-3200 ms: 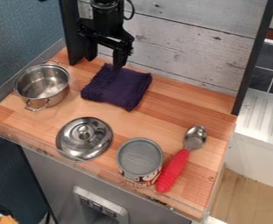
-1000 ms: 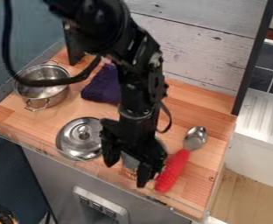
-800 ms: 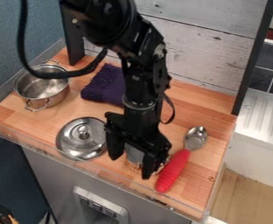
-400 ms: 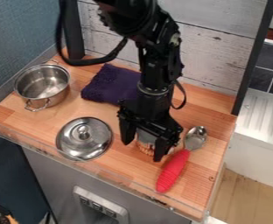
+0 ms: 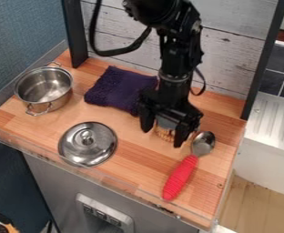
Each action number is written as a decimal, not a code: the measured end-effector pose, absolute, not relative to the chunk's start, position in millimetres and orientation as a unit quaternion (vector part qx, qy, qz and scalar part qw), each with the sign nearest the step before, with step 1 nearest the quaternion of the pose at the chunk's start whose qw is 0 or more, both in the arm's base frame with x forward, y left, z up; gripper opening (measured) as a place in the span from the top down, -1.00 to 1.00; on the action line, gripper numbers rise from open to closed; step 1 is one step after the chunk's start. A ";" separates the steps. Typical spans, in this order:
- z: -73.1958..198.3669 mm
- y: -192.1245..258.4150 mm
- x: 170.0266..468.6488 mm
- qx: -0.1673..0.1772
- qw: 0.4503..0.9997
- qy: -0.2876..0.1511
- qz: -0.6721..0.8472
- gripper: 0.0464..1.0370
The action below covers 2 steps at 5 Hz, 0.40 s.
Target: Put the can above the upper left side of the red spoon
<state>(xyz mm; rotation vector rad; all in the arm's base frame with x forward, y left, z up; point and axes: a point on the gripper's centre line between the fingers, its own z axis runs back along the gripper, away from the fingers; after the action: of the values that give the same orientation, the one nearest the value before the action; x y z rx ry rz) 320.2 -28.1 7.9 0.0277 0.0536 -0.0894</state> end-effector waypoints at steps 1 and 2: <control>7.0 -27.5 335.8 0.014 0.999 0.023 -0.033 -0.93; 7.3 -25.0 347.9 0.015 0.999 0.019 -0.025 -0.93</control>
<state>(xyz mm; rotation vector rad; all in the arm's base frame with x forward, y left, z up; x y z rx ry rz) 347.9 -25.0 7.3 0.0303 0.0379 -0.0501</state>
